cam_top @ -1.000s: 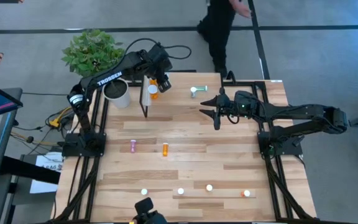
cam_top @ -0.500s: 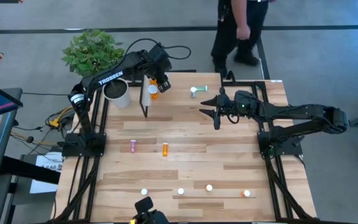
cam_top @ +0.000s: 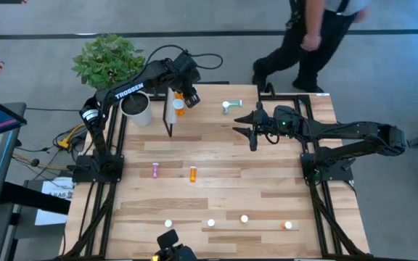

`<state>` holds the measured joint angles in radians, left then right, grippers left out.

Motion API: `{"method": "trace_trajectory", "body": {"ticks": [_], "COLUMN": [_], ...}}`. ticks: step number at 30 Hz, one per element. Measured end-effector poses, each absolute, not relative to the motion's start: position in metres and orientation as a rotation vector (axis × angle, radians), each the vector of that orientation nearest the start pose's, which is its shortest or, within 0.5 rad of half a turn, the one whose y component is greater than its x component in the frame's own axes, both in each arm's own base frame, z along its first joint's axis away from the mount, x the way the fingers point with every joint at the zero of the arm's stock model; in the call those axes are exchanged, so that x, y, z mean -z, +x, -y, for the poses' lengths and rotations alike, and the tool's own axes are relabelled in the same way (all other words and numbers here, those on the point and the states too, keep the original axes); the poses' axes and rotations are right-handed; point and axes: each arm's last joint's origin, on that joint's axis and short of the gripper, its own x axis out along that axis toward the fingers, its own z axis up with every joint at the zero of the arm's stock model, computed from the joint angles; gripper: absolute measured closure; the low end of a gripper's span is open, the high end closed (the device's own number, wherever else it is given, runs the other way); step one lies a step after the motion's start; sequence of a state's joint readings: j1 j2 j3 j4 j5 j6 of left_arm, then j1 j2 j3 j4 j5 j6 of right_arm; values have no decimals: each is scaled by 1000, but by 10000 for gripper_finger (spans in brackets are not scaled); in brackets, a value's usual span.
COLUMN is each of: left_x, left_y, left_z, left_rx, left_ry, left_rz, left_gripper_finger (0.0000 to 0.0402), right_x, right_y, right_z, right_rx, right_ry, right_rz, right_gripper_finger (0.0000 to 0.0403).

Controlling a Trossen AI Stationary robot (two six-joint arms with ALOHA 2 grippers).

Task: Pick and place medicine bottles onto shelf by color
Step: Adjust the green pill bottles on the shelf

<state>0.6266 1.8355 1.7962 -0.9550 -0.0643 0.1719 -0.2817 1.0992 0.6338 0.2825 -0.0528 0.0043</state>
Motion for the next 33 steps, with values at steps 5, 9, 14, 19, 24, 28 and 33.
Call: {"method": "trace_trajectory", "body": {"ticks": [5, 9, 14, 19, 24, 28, 33], "left_x": [-327, -327, -327, -332, -355, -362, -362], "left_y": [314, 314, 314, 311, 308, 313, 322], "left_z": [-230, -229, -229, -230, -229, -223, -210], "left_rx": [-545, -544, -546, -619, -658, -612, -524], "left_ry": [-130, -131, -130, -88, -58, -57, -51], "left_rz": [-1022, -1023, -1026, -1050, -1004, -965, -954], "left_gripper_finger": [254, 243, 237, 236, 236, 236, 236], "right_x": [-265, -265, -265, -264, -264, -264, -264], "right_y": [232, 232, 232, 232, 232, 232, 232], "right_z": [66, 66, 66, 66, 66, 66, 66], "right_rx": [229, 229, 229, 229, 229, 229, 229], "right_ry": [41, 42, 41, 43, 43, 42, 42], "right_rz": [-180, -180, -180, -185, -188, -188, -187], "right_gripper_finger": [223, 223, 223, 223, 223, 223, 223]}}
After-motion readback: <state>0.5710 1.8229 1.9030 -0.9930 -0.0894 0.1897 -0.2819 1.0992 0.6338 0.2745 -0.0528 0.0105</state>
